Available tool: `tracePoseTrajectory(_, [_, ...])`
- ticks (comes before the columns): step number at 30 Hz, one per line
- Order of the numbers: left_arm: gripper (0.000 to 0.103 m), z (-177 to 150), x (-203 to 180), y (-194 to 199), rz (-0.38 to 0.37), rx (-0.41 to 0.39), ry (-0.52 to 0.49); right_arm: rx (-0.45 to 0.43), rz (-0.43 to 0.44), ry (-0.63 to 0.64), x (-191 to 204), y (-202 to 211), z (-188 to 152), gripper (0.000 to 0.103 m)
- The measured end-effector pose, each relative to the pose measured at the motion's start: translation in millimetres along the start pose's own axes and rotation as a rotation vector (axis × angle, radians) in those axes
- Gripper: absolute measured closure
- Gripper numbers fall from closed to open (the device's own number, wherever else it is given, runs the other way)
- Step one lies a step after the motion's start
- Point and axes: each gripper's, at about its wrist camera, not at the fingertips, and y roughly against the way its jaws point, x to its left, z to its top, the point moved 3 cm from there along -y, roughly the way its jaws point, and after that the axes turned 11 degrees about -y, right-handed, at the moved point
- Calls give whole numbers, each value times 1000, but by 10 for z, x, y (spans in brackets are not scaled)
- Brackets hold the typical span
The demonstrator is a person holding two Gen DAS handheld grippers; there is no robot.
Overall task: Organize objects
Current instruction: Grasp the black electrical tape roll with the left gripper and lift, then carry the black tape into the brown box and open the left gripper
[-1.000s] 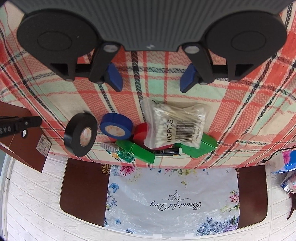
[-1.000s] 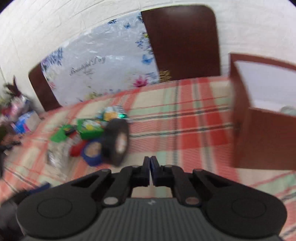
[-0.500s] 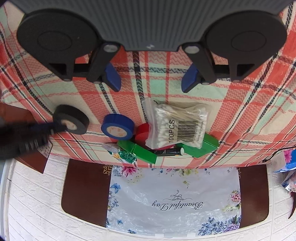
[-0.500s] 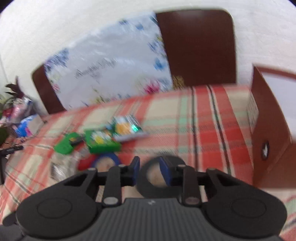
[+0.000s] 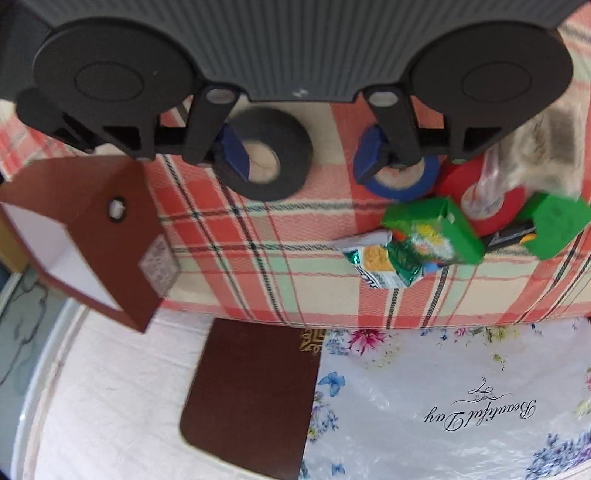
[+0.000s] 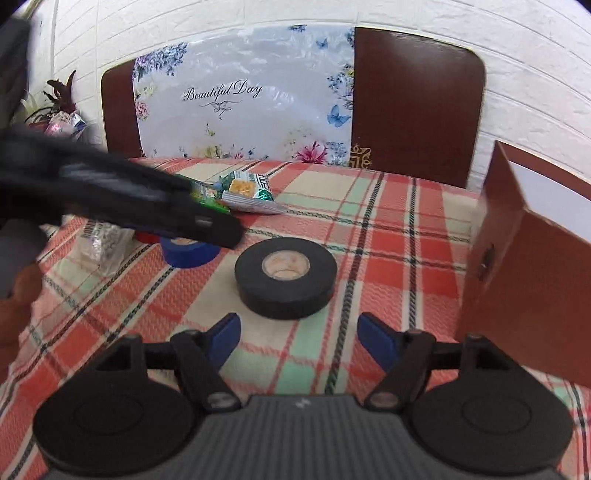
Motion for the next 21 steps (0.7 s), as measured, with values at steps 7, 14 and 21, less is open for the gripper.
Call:
tracePoseTrajectory(7, [66,-65,-212,-305,-7,89,-130,50,27,32,-8,-428,118,16])
tracePoseTrajectory(14, [73,59,-259,45,-48,3,-43,-37,34,39,64,-197,75,24])
tracePoseTrajectory(21, [73,707,-952,475,-151,-195,-148,-331,-131,97,-152,558,363,24])
